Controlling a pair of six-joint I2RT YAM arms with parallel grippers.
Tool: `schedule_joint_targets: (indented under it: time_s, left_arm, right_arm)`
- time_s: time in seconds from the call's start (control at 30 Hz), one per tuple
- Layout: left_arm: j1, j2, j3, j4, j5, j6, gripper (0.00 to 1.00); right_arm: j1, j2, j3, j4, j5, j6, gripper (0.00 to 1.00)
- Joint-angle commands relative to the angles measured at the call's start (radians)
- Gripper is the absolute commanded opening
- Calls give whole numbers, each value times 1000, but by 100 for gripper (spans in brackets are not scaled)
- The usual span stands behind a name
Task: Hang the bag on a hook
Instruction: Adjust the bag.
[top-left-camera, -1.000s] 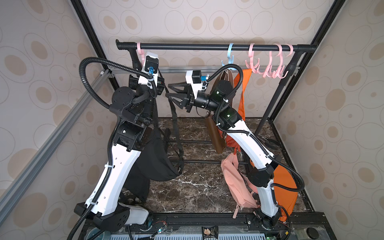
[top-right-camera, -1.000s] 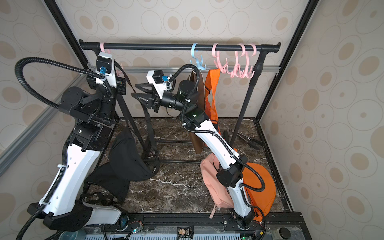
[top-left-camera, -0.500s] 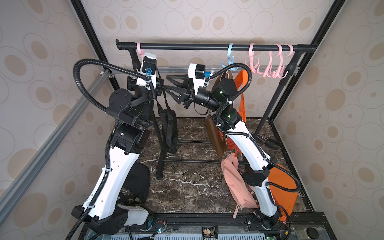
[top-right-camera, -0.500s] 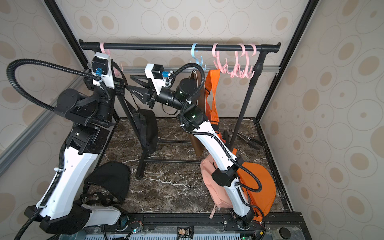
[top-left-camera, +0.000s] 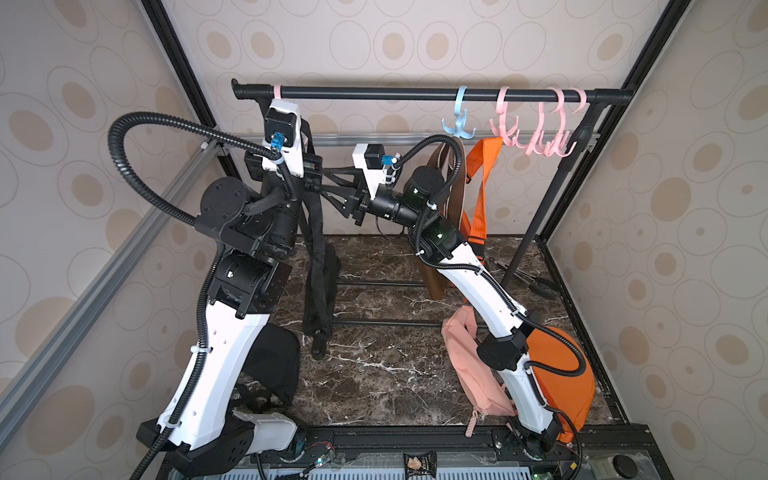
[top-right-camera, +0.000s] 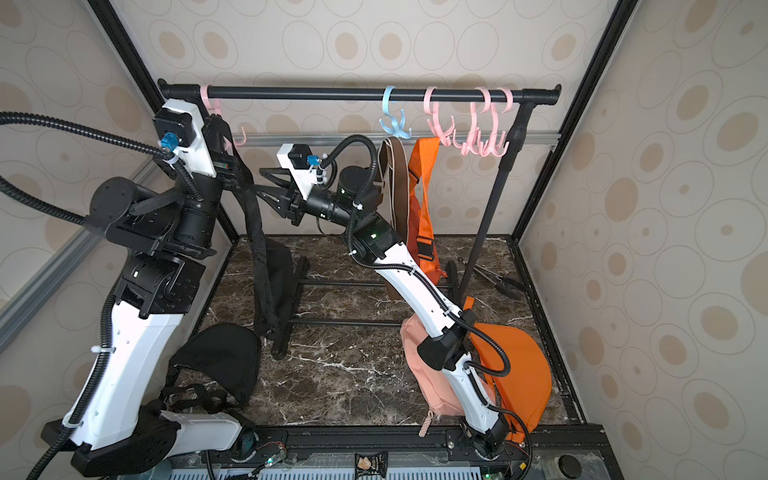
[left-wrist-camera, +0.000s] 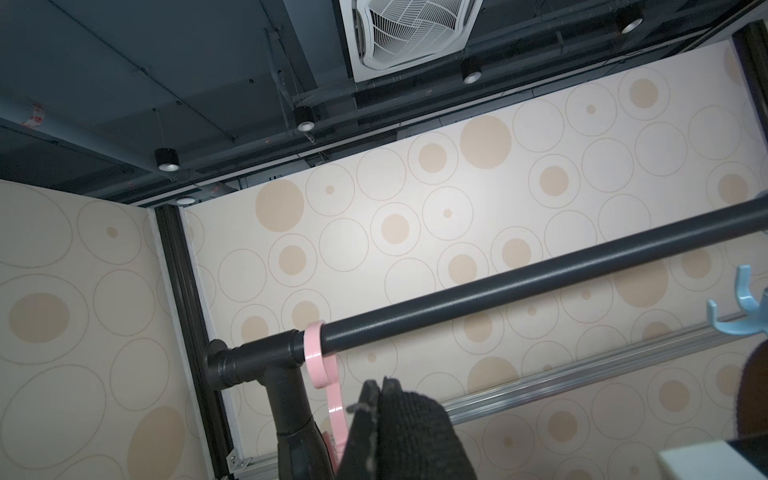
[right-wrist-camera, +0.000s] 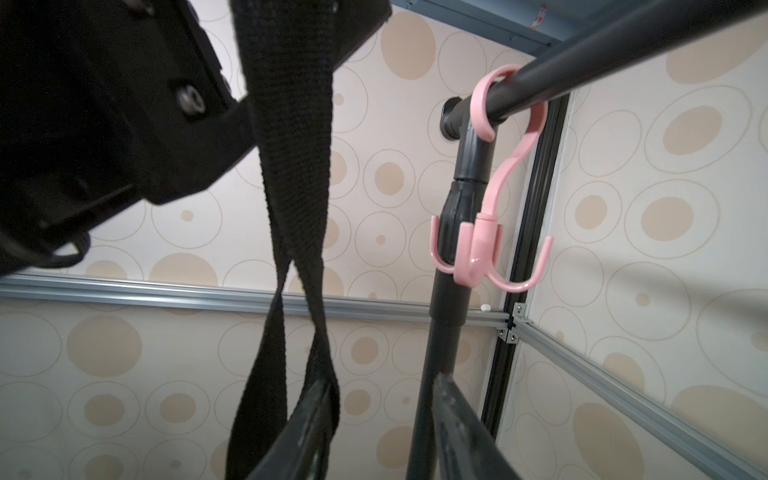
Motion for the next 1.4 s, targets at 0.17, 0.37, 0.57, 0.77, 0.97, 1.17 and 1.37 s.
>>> schedule_joint_targets:
  time_s: [0.17, 0.37, 0.57, 0.77, 0.97, 1.17, 1.37]
  left_arm:
    - [-9, -13, -38, 13, -36, 63, 0]
    - [-11, -42, -87, 22, -41, 69, 0]
    - [-25, -28, -24, -5, 1, 19, 0]
    - [-44, -35, -7, -27, 30, -17, 0]
    - [-50, -55, -22, -43, 43, -28, 0]
    - [-50, -67, -35, -57, 46, -38, 0]
    - [-50, -117, -138, -23, -50, 22, 0]
  right_arm:
    - [13, -107, -41, -45, -86, -16, 39]
    - [14, -209, -213, -5, -73, -49, 42]
    - [17, -121, -88, -71, -60, -43, 41]
    - [19, -21, 53, -101, 2, -54, 42]
    - [21, 12, 92, -80, 49, -61, 42]
    - [26, -7, 85, -118, 107, -106, 19]
    - [26, -112, -41, -101, 191, -178, 0]
